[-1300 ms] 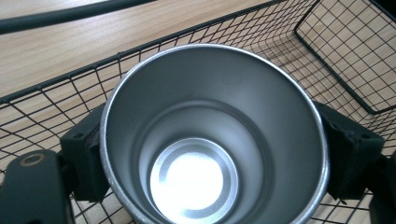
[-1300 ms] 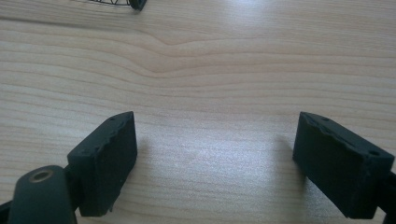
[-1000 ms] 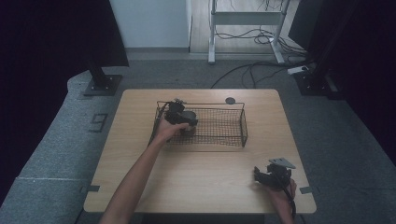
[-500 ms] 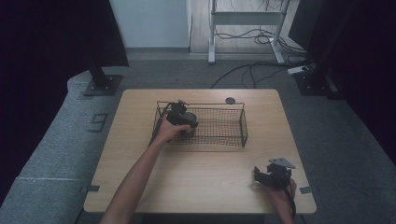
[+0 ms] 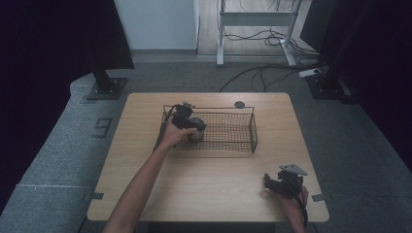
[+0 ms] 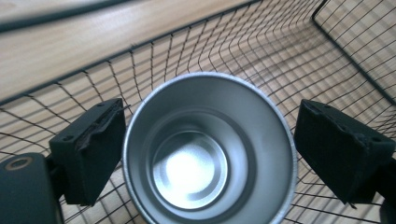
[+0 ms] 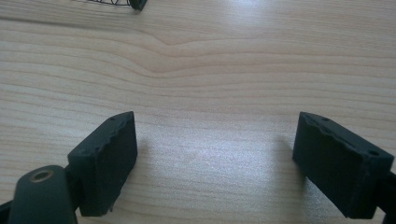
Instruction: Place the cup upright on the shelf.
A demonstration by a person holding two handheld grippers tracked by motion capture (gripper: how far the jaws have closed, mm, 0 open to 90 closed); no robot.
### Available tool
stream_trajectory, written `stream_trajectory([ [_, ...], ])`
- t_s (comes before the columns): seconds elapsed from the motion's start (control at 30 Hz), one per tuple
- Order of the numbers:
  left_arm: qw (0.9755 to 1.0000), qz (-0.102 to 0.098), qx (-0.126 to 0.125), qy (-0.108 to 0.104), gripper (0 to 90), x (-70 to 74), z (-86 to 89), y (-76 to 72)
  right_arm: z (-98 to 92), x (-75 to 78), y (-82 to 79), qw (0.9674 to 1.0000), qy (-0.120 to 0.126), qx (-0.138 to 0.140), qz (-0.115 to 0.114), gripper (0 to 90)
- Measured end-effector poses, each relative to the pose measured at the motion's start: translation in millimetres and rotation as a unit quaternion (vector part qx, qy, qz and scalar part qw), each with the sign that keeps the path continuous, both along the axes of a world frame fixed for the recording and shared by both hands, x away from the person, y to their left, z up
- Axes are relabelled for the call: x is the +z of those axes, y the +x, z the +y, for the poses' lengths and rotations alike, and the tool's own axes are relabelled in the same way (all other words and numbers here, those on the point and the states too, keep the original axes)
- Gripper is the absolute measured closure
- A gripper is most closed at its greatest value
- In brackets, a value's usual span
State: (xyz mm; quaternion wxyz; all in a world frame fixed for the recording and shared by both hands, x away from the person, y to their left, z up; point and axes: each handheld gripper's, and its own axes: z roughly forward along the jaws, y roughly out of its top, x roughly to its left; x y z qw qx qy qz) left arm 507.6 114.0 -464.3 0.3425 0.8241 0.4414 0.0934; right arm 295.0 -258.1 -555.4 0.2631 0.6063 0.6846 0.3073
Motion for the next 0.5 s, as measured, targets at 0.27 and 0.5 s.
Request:
stream_trajectory([
  [0.27, 0.9985, -0.037, -0.001, -0.040, 10.3, 30.3, 15.1, -17.2, 0.0, 0.0, 0.0, 1.0000, 0.000, 0.000, 0.000, 13.6],
  [0.5, 0.9967, -0.060, -0.013, -0.054, 10.6, 47.7, 21.5, -38.2, 0.0, 0.0, 0.0, 1.0000, 0.000, 0.000, 0.000, 13.6],
])
